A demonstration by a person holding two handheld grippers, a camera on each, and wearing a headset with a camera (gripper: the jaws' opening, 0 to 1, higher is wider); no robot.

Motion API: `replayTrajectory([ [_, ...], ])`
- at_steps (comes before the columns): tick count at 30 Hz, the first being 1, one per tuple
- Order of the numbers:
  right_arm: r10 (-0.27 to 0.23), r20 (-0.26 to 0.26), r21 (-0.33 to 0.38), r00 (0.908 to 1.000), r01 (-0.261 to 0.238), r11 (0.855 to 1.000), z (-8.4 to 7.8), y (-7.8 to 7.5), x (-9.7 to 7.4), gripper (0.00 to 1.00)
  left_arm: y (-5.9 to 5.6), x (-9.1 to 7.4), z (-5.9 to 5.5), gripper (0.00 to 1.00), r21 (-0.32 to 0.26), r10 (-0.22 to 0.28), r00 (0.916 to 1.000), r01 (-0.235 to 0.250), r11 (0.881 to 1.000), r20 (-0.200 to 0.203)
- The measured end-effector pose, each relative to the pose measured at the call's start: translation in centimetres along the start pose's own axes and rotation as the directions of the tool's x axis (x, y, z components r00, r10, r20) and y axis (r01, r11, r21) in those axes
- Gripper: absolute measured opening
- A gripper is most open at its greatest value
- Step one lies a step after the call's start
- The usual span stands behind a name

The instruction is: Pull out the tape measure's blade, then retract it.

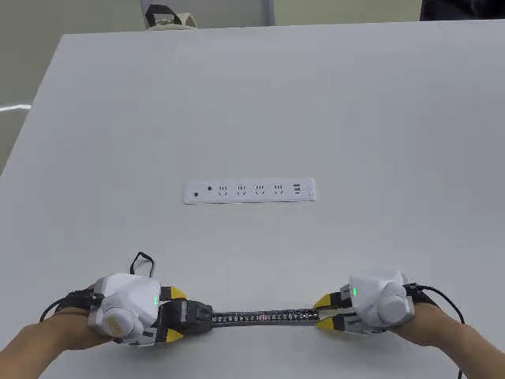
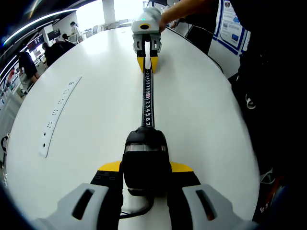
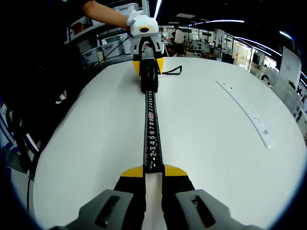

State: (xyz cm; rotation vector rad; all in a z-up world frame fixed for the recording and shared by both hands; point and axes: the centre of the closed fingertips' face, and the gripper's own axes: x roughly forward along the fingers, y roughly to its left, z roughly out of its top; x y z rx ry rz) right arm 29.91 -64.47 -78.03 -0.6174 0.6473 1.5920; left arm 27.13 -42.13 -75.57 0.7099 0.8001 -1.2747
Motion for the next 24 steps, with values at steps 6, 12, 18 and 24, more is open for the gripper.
replayTrajectory([
  [6,-0.003,-0.011,0.003,0.9999,0.003,1.000,-0.6,0.0,-0.6,0.08,0.0,0.0,0.0,0.31,-0.001,0.000,1.0000,0.000,1.000,-0.003],
  [12,-0.004,-0.019,0.007,0.9998,0.004,1.000,-1.1,-0.1,-1.1,0.08,0.0,0.0,0.1,0.31,-0.001,0.003,1.0000,-0.003,1.000,-0.007],
  [18,-0.006,-0.025,0.008,0.9997,0.006,1.000,-1.5,-0.2,-1.6,0.08,0.1,0.0,-0.1,0.31,-0.002,0.004,0.9999,-0.004,1.000,-0.010],
  [24,-0.004,-0.032,0.009,0.9995,0.004,1.000,-1.9,-0.3,-2.1,0.08,0.1,0.1,-0.2,0.31,-0.001,0.004,0.9999,-0.004,1.000,-0.012],
])
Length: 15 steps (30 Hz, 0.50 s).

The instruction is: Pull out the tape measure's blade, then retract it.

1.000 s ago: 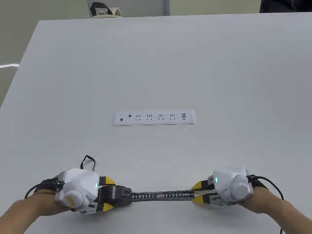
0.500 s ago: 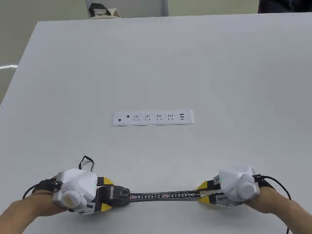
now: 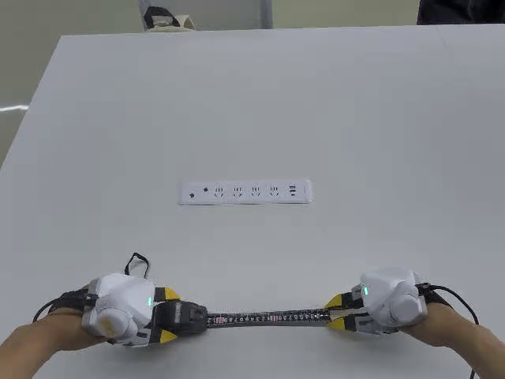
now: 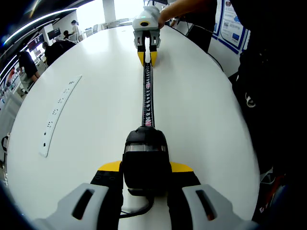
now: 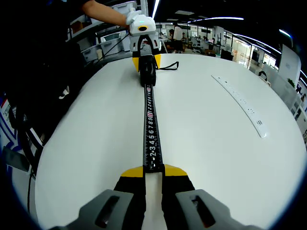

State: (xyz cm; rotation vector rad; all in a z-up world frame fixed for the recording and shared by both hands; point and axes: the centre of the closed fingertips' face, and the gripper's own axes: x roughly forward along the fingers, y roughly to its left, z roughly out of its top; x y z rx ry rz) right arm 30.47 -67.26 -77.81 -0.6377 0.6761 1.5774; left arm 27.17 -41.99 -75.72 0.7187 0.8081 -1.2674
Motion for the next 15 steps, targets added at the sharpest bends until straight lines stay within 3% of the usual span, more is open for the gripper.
replayTrajectory([
  [15,-0.009,-0.020,0.008,0.9998,0.009,1.000,-1.6,-0.2,-1.4,0.08,0.2,0.3,-0.8,0.31,0.001,-0.001,1.0000,0.001,1.000,-0.006],
])
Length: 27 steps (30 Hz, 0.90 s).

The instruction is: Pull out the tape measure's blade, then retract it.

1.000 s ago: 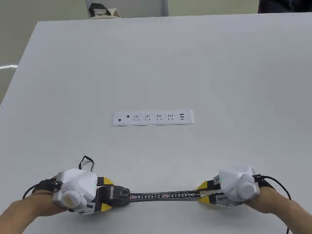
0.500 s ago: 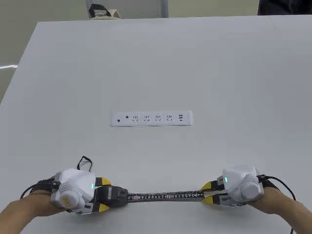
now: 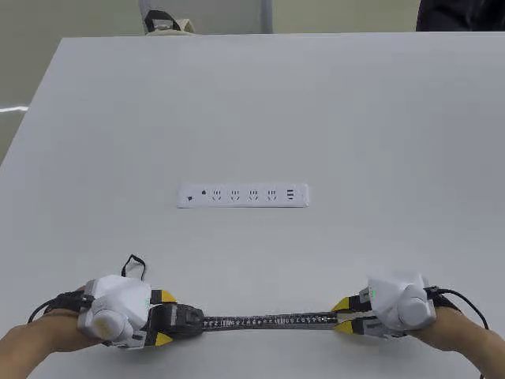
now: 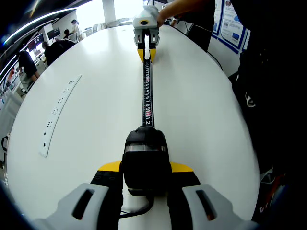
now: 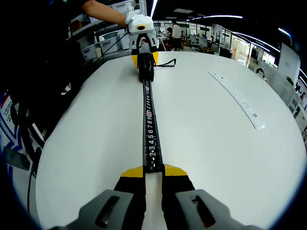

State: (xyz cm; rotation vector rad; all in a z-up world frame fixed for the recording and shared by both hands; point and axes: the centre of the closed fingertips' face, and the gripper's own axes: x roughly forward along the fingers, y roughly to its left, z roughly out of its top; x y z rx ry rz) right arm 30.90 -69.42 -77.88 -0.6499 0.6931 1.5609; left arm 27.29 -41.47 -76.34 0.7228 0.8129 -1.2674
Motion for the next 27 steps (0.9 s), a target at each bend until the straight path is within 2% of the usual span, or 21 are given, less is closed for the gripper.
replayTrajectory([
  [10,-0.011,-0.009,0.016,0.9999,0.012,1.000,-1.2,0.0,-1.2,0.08,-0.2,-0.2,0.6,0.31,0.000,0.000,1.0000,0.000,1.000,-0.010],
  [27,-0.024,-0.014,0.010,0.9996,0.025,1.000,-1.6,-0.1,-1.3,0.09,-0.2,-0.2,0.9,0.31,-0.005,-0.001,1.0000,0.001,1.000,-0.006],
])
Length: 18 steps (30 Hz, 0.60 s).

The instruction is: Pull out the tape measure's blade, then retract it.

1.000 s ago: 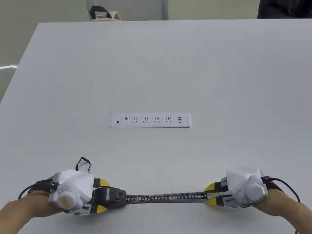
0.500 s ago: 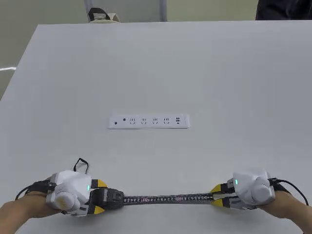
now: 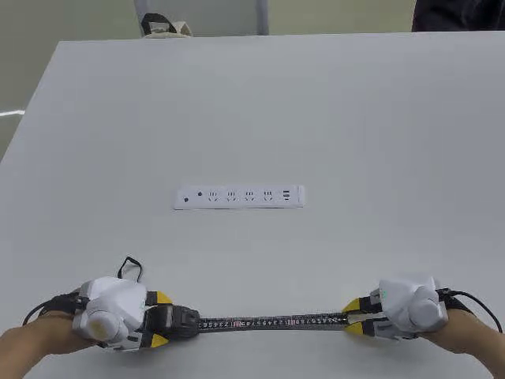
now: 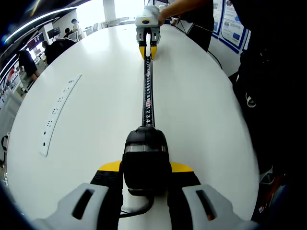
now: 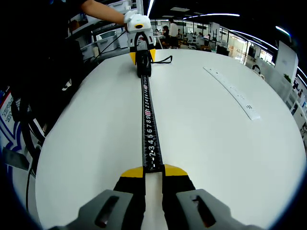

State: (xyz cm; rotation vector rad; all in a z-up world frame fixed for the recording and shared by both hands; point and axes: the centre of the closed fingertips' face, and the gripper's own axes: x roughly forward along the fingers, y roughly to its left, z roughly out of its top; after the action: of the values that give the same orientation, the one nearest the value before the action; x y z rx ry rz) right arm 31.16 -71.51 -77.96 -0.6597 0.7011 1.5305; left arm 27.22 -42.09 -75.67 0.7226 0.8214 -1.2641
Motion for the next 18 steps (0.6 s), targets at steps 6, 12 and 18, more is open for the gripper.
replayTrajectory([
  [6,0.007,-0.016,-0.013,0.9998,-0.007,1.000,-0.12,0.34,0.25,0.11,0.03,0.00,0.02,0.32,0.011,-0.002,1.0000,0.002,1.000,0.003],
  [12,0.006,-0.038,-0.028,0.9993,-0.007,1.000,-0.23,0.65,0.38,0.12,0.03,0.02,0.02,0.33,0.017,-0.007,1.0000,0.007,1.000,0.004],
  [18,-0.020,-0.056,-0.038,0.9982,0.018,0.999,-0.13,0.67,0.27,0.18,0.04,0.09,-0.09,0.34,0.018,0.001,1.0000,-0.001,1.000,0.000],
])
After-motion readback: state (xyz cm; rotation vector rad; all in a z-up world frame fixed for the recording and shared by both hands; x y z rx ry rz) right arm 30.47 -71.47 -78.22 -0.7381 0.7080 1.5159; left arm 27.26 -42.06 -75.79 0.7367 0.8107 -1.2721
